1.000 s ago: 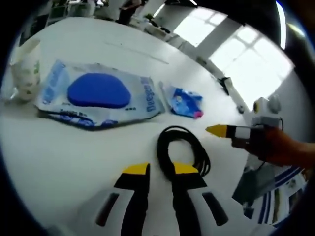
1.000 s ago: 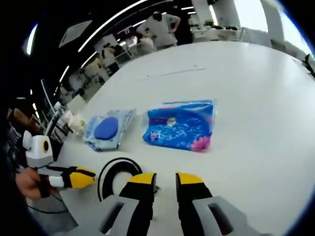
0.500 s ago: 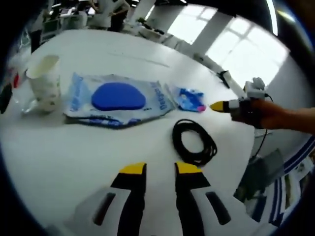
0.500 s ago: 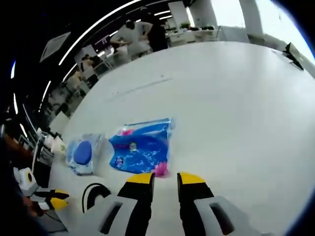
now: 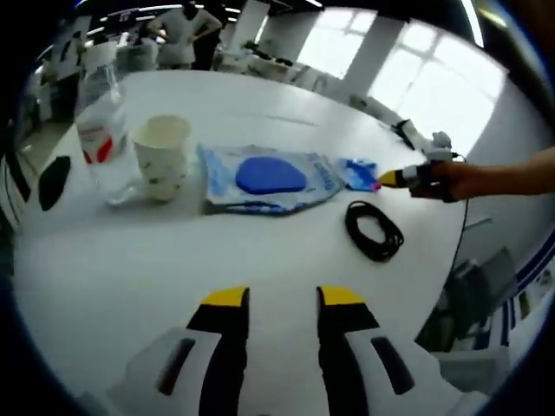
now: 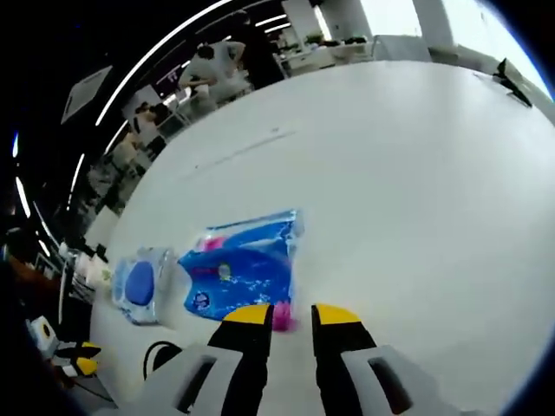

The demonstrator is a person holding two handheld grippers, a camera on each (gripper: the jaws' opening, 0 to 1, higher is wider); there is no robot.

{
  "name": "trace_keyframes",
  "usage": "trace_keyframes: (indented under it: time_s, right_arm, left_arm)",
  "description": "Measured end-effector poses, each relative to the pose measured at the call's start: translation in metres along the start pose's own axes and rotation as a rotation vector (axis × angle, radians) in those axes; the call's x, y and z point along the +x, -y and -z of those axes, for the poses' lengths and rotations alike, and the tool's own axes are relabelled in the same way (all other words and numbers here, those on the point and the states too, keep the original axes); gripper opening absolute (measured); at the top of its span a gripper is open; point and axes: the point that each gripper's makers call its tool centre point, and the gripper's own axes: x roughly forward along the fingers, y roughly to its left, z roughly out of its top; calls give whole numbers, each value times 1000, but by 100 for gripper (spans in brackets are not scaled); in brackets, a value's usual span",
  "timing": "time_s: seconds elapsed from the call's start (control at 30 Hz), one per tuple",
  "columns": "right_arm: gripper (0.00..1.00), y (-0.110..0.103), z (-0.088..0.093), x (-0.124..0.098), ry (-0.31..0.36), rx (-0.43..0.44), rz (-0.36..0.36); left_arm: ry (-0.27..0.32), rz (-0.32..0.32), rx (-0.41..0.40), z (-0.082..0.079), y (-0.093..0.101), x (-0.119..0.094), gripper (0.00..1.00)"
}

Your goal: Arrange the tabletop items into an orderly group along one side of the table until the central work area is clear of visible clutter.

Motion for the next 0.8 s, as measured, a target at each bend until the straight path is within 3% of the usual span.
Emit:
trace_keyframes:
  time_s: [0.27, 0.5, 0.6, 0.8]
  right_arm:
    - [15, -1, -5, 10, -9, -17, 0]
    - [12, -1, -6, 12, -17, -25, 7]
    - [10, 2, -5, 12, -37, -73, 14]
    - [4, 3, -7, 13, -27, -59, 10]
  left_arm:
    - [65, -35, -75, -6, -14, -26, 35]
    - [68, -76, -52, -5, -28, -47, 46]
    - [90, -105, -88, -4, -37, -60, 47]
    - [123, -138, -142, -5, -48, -70, 50]
